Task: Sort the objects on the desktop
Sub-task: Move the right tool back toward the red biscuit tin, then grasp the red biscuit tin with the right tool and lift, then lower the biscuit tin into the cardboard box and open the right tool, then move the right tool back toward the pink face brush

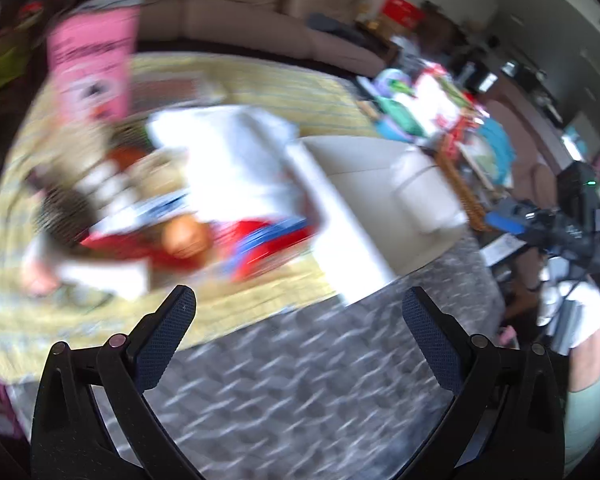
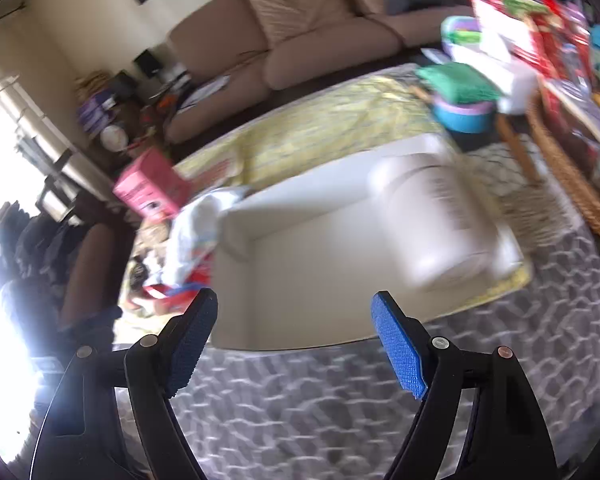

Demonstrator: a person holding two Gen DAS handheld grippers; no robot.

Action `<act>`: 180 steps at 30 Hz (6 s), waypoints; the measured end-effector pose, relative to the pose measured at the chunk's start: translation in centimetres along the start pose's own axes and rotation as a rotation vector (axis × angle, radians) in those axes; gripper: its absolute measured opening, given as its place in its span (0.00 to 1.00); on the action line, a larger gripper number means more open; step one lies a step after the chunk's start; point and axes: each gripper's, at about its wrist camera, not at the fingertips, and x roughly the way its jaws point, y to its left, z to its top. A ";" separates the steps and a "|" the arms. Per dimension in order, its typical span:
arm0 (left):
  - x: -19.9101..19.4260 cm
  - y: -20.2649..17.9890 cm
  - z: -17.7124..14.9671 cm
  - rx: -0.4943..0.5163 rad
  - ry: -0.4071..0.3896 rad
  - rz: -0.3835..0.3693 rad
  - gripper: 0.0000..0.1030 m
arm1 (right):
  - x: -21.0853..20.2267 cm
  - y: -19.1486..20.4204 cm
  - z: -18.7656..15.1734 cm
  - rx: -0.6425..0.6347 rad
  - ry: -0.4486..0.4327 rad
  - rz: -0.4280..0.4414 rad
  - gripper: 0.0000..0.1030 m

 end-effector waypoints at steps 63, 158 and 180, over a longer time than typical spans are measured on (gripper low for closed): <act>8.1 6.7 -7.3 -0.338 0.187 -0.616 1.00 | 9.5 15.9 -16.8 -0.256 0.003 -0.075 0.72; -3.0 14.9 -4.4 -0.053 -0.090 0.136 0.99 | 14.4 16.9 -10.4 -0.293 -0.124 0.154 0.99; 3.1 19.2 -0.4 -0.102 -0.046 0.146 0.72 | 22.8 19.5 -7.1 -0.268 -0.097 0.150 0.97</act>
